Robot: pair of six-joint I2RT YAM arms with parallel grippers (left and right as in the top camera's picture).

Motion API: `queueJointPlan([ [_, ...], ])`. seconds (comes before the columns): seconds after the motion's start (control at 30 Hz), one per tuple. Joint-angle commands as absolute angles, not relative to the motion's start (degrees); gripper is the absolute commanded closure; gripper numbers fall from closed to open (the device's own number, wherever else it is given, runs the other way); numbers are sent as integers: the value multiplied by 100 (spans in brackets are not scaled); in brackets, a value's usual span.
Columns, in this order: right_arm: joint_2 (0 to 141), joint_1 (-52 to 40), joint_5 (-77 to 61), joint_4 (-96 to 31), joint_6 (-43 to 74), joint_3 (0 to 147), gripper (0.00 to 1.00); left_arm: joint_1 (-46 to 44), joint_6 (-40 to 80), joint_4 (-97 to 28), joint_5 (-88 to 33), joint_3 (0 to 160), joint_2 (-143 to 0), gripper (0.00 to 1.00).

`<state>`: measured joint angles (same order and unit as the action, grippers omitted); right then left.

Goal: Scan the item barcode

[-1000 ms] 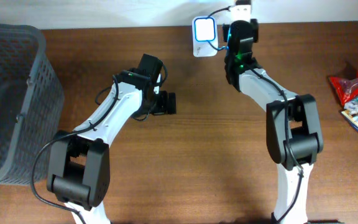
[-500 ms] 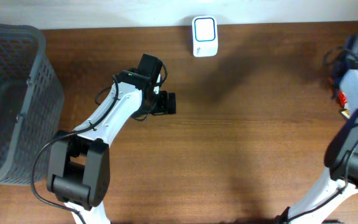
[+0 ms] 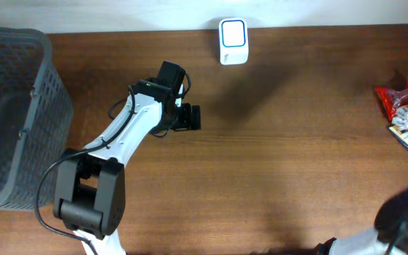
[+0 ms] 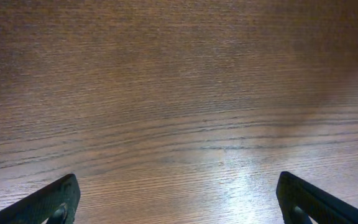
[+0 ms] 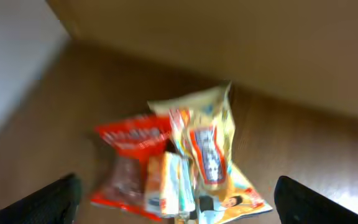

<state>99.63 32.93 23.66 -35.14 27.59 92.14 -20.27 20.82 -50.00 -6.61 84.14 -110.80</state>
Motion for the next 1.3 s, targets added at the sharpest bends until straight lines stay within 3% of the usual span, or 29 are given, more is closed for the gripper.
queueJointPlan([
  [0.0, 9096, 3308, 1632, -4226, 2705, 9231, 2, -1997, 2099, -4998, -622, 8501, -11059, 1],
  [0.23, 8425, 3291, 657, -6152, 2703, 9028, 1, -1997, 2099, -4998, -622, 8501, -11059, 1],
  [0.4, 7035, 3085, 528, -5841, 2438, 7627, 1, -1997, 2099, -4998, -622, 8501, -11059, 1],
  [0.5, 5913, 2801, -460, -5572, 2401, 6657, 1, -1997, 2102, -4998, -622, 8501, -11059, 1],
  [0.6, 5365, 2609, -974, -6427, 2403, 6241, 1, -1997, 2099, -4998, -622, 8501, -11059, 1],
  [0.8, 5658, 2611, -974, -8016, 2401, 6241, 2, -1997, 2099, -4998, -622, 8501, -11059, 1],
  [1.13, 6731, 2617, -862, -8281, 2397, 6241, 2, -1997, 2099, -4998, -622, 8501, -11059, 1],
  [1.27, 6751, 2027, -969, -8180, 2067, 6239, 2, -1997, 2099, -4998, -622, 8501, -11059, 1],
])
